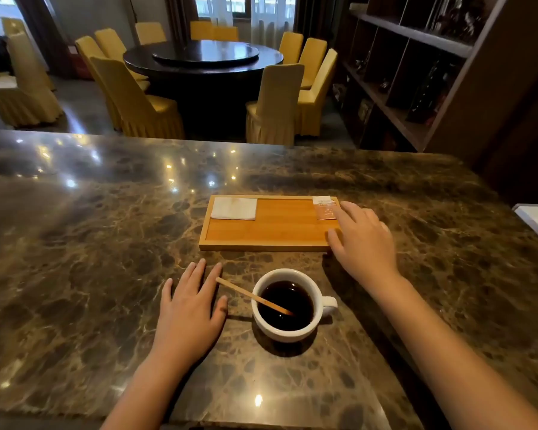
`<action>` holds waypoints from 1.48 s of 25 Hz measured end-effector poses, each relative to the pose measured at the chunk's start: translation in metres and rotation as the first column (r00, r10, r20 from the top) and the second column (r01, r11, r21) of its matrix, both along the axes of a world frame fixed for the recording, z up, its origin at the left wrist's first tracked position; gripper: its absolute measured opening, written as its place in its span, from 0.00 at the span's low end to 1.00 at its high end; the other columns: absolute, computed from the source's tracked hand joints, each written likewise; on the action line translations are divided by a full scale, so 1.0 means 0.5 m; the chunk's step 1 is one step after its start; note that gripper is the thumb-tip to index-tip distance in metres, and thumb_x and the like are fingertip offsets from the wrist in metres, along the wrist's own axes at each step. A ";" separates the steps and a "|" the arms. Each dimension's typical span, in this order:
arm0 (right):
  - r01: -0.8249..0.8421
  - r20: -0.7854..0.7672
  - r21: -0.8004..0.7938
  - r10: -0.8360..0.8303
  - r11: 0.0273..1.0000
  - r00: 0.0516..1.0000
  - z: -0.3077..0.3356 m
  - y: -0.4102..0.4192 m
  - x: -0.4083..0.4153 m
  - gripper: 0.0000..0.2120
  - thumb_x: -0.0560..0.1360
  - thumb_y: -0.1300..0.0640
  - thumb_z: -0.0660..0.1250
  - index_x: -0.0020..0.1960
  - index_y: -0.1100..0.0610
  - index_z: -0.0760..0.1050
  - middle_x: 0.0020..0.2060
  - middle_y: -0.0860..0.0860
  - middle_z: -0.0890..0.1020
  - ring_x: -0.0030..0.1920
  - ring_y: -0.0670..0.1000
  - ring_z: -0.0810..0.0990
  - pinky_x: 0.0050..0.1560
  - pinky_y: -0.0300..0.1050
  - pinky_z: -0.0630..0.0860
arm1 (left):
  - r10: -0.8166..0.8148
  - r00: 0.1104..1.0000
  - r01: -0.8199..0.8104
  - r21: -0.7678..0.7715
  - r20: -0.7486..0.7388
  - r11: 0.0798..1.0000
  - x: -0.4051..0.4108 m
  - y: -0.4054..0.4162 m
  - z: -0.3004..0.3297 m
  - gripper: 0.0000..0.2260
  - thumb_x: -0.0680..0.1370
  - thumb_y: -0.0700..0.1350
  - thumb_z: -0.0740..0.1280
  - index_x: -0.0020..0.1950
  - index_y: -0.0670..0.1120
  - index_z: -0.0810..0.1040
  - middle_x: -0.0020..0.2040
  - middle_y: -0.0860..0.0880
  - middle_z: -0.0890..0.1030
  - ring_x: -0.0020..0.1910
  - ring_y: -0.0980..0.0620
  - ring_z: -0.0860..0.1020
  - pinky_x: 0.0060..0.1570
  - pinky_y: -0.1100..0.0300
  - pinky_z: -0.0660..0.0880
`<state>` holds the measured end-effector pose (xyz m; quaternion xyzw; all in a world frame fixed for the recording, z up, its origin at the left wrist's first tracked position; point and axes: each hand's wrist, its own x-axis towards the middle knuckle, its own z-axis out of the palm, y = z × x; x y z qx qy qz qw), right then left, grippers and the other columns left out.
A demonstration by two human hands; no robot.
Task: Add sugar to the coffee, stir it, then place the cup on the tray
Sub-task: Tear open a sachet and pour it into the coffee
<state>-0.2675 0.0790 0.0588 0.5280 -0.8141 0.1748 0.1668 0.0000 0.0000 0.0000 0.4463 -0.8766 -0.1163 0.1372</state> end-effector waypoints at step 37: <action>0.414 0.911 -0.348 0.199 0.841 0.360 0.011 -0.032 -0.035 0.07 0.77 0.55 0.64 0.53 0.55 0.78 0.39 0.49 0.80 0.40 0.48 0.77 0.39 0.38 0.73 | 0.021 0.999 -0.023 -0.050 -0.026 0.998 0.001 0.002 -0.010 0.30 0.71 0.61 0.42 0.71 0.54 0.57 0.74 0.48 0.55 0.70 0.55 0.46 0.68 0.46 0.43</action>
